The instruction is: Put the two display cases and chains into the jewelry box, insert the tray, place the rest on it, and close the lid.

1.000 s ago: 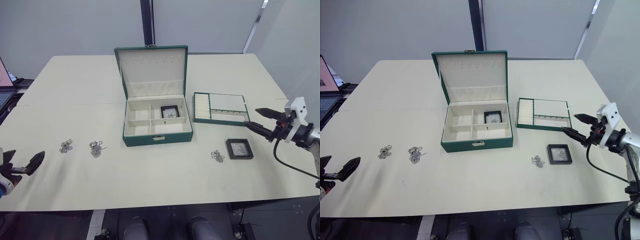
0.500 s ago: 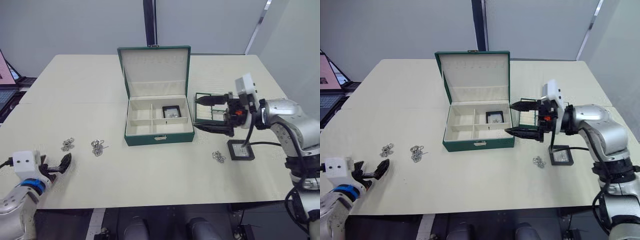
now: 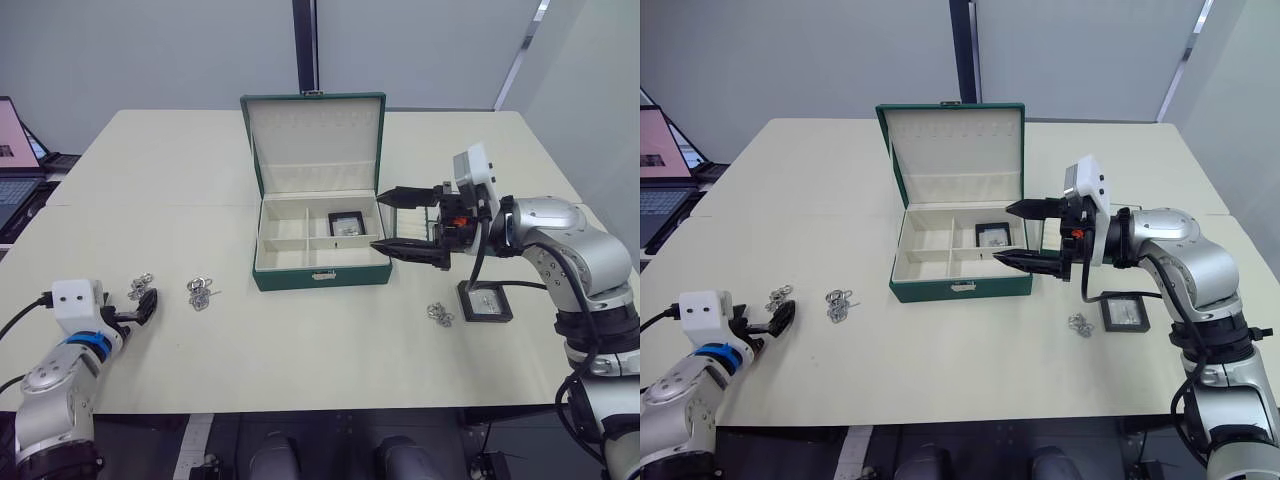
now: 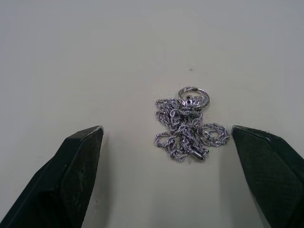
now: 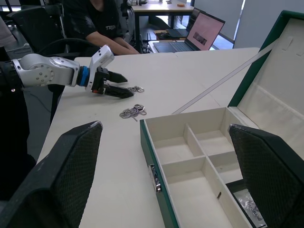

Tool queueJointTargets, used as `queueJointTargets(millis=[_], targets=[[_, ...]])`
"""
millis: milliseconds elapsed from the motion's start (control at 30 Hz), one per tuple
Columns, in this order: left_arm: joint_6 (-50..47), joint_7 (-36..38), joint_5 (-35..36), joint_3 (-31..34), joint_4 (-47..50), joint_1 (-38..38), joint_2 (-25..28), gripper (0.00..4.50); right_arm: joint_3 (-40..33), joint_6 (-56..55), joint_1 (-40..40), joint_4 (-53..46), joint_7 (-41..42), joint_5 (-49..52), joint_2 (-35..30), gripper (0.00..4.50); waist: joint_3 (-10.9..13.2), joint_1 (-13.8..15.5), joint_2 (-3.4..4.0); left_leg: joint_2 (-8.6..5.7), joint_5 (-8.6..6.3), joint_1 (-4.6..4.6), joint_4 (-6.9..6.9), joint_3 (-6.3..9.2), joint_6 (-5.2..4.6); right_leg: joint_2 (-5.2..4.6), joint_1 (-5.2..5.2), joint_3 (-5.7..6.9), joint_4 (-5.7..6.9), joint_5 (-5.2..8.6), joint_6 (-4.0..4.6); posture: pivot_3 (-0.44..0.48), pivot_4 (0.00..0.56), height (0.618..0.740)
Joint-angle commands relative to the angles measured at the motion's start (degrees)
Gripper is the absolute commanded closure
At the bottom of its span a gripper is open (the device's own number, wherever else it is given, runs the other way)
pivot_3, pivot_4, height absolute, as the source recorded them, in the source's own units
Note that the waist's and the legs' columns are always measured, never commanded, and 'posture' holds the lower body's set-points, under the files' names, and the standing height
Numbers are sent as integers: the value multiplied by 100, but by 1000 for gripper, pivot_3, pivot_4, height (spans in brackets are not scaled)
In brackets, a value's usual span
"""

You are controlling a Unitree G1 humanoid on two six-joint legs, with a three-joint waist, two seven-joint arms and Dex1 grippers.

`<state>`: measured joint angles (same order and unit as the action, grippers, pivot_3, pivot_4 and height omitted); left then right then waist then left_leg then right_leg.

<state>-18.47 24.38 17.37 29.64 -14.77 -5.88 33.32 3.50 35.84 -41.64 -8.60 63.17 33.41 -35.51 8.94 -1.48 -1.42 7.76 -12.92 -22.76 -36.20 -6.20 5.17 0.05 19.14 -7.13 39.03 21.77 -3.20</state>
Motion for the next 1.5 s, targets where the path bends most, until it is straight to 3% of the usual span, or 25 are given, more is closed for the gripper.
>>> queueJointTargets(millis=[33, 500, 633, 933, 1033, 1300, 1500], targets=[[-62, 33, -195, -242, -438, -75, 154, 23, -177, 17, -21, -239, -52, 129, -25, 0, -3, -4, 5, 0, 0, 0, 0, 0, 0, 0, 0, 0, 0, 0, 0, 0, 150, 740], [107, 307, -353, -721, -1141, -284, 286, 23, -263, 76, -45, -292, -258, 229, 31, 0, -24, 2, 41, -1, 0, 1, 1, -3, 0, -1, 0, -1, 0, 0, 0, 0, 150, 740], [134, 336, -368, -797, -1235, -313, 266, 892, -315, 160, -41, -361, -331, 361, 22, 0, -39, 2, 66, -4, 0, 1, 2, -3, 0, -4, 0, -2, -1, 0, 0, 0, 150, 740], [236, 360, -363, -890, -1448, -356, 204, 3706, -375, 236, -84, -405, -386, 445, -57, 0, -64, -7, 107, -4, -1, 4, 6, -3, -1, -1, -2, -5, -1, 0, -1, 0, 150, 740], [253, 342, -340, -838, -1526, -339, 184, 4428, -393, 237, -74, -403, -378, 444, -100, 0, -69, -9, 115, -5, -1, 4, 7, -6, -1, -1, -1, -9, -3, 1, -1, 0, 150, 740], [388, 363, -81, -518, -1055, -55, 122, 4484, -375, 218, -91, -367, -360, 431, -105, 0, -77, -45, 129, -5, -1, 5, 13, -9, -1, -1, 2, -14, -6, 1, -1, 0, 150, 740], [205, 552, 246, -294, -351, 277, 208, 2671, -339, 191, -91, -318, -353, 419, -55, 0, -73, -56, 122, -4, -1, 2, 17, -9, -1, 1, 8, -16, -7, 1, -1, 0, 150, 740]])
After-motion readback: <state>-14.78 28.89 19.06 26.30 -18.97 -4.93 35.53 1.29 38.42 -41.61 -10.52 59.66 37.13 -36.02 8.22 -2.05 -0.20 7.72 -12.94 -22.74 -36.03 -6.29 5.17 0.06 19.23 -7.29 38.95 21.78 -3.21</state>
